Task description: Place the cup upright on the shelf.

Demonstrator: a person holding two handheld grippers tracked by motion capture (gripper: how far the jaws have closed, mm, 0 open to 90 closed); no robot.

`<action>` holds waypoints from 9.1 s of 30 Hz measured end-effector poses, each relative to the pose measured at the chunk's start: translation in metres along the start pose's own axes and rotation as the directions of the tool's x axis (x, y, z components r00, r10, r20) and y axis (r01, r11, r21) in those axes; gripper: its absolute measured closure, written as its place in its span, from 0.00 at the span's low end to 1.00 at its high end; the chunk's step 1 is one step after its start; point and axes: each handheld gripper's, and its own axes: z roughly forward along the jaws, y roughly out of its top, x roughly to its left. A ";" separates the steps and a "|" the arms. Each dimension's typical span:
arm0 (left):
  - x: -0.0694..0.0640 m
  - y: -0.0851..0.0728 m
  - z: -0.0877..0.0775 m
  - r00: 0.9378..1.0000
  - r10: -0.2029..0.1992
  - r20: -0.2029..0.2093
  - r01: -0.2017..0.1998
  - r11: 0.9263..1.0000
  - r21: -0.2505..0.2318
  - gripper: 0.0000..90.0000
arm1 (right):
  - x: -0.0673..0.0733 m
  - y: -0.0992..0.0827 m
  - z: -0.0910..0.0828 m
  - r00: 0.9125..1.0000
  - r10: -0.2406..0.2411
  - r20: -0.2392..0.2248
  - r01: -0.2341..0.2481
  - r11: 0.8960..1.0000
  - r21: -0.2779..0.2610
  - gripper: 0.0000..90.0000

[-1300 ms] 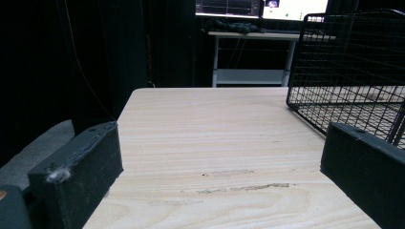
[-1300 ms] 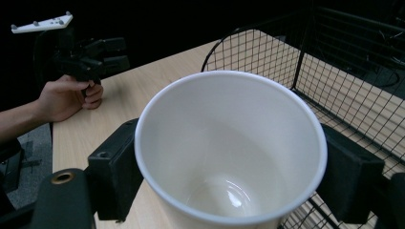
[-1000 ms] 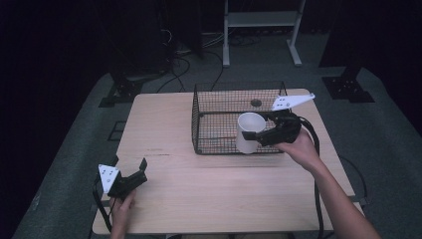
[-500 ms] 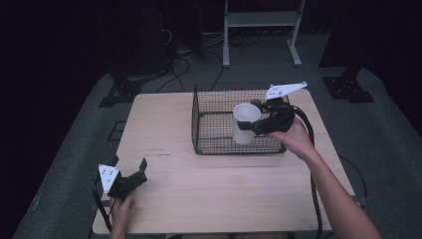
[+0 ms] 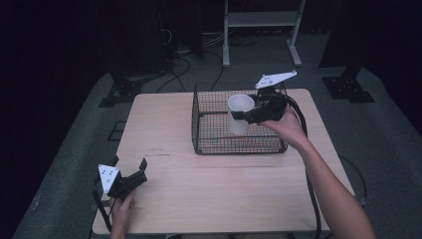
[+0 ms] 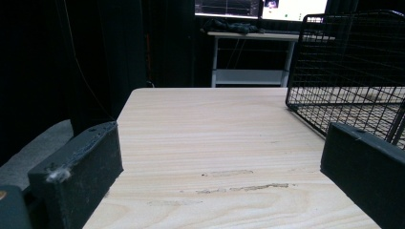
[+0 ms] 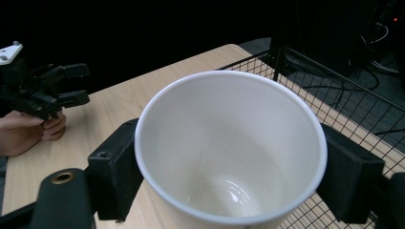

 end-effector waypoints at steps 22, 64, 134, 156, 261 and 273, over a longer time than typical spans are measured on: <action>0.001 0.000 0.000 1.000 -0.003 0.003 0.003 1.000 0.001 0.00 | -0.029 0.006 0.034 0.998 0.042 0.043 -0.043 0.999 0.019 0.22; 0.002 0.000 0.000 1.000 -0.010 0.006 0.010 1.000 0.000 0.00 | -0.081 -0.022 0.086 0.985 0.150 0.085 -0.159 0.981 0.112 0.22; 0.002 0.000 0.000 1.000 -0.015 0.006 0.015 1.000 0.001 0.00 | -0.089 -0.038 0.111 0.985 0.129 0.110 -0.153 0.959 0.237 0.15; 0.002 0.000 0.000 1.000 -0.011 0.007 0.011 1.000 0.001 0.00 | -0.071 -0.027 0.061 0.986 0.153 0.060 -0.159 0.980 0.116 0.15; 0.001 0.000 0.000 1.000 0.000 0.001 0.000 1.000 0.002 0.00 | -0.016 -0.155 -0.046 0.987 0.158 0.029 -0.160 0.986 0.053 0.19; 0.000 0.000 0.000 1.000 0.001 0.000 -0.001 1.000 0.001 0.00 | -0.006 -0.164 -0.045 0.990 0.136 0.030 -0.138 0.988 0.073 0.19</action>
